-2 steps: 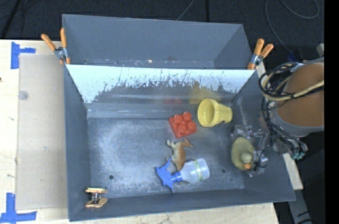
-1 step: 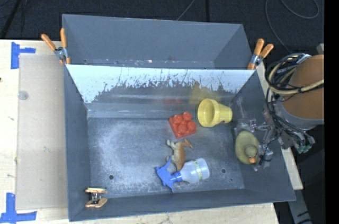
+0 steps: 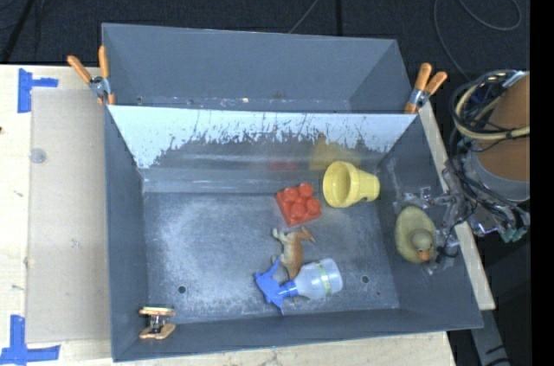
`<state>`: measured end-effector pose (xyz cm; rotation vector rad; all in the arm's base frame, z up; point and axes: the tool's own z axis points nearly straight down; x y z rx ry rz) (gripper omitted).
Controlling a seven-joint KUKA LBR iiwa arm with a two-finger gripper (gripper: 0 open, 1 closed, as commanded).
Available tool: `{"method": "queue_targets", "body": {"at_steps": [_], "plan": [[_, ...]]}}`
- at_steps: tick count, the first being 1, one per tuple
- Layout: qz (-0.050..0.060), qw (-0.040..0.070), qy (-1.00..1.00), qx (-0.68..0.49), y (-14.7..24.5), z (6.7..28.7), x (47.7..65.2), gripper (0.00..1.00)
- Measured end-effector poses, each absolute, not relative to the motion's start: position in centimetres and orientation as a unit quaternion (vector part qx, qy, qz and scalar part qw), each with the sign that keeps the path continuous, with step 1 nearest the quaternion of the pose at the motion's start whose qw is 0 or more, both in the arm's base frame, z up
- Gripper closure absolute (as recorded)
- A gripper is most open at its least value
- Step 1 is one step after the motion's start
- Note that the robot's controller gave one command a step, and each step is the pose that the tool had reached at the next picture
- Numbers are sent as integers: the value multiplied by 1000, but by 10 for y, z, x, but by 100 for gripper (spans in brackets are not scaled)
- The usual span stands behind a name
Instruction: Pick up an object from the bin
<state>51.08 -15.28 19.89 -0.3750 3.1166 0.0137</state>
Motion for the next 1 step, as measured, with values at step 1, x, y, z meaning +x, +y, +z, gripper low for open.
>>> {"method": "queue_targets", "body": {"at_steps": [1], "plan": [[3,5,993,-121,-149,268,513,100]]}}
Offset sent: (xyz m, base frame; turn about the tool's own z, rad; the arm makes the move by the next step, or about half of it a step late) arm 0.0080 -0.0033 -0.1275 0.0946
